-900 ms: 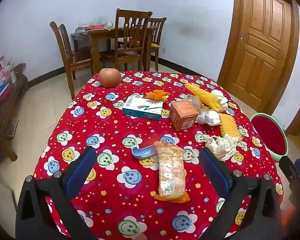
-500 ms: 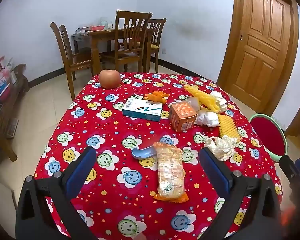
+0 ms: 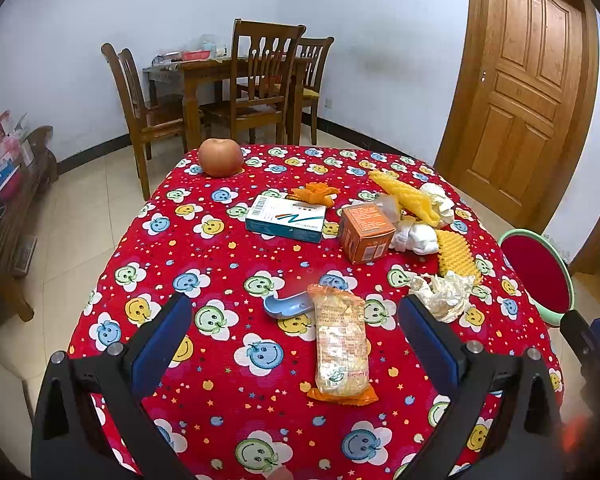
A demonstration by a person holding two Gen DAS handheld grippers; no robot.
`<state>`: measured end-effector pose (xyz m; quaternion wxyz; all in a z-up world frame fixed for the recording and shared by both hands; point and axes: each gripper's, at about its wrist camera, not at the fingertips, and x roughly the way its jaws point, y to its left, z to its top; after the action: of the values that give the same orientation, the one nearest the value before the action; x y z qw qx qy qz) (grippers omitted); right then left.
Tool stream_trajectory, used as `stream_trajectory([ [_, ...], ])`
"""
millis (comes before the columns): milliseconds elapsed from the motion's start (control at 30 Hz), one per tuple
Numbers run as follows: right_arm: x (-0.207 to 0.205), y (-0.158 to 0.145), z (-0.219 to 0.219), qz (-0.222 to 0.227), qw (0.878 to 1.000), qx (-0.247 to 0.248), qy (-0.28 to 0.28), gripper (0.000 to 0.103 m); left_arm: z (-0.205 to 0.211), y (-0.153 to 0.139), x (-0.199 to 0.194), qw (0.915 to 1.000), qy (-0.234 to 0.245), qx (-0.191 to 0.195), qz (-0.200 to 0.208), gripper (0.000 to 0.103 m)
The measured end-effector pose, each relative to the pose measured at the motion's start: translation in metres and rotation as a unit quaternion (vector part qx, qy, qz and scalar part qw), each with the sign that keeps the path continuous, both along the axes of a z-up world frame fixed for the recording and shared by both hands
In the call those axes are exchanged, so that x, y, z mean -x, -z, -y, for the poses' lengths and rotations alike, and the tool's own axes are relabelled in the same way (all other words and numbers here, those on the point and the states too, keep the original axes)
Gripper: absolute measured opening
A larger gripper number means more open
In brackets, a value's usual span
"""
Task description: Collect trash
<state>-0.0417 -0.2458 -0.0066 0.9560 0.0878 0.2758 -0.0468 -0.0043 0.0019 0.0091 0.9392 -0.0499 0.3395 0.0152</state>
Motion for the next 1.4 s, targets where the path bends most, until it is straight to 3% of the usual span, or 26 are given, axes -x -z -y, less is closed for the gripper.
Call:
stream_trajectory([
  [1400,-0.0016,-0.0010,0.0004,-0.003,1.000,-0.002,0.004,0.103,-0.0015,0.0063,-0.0045,1.0000,-0.002,0.004,-0.004,0.101],
])
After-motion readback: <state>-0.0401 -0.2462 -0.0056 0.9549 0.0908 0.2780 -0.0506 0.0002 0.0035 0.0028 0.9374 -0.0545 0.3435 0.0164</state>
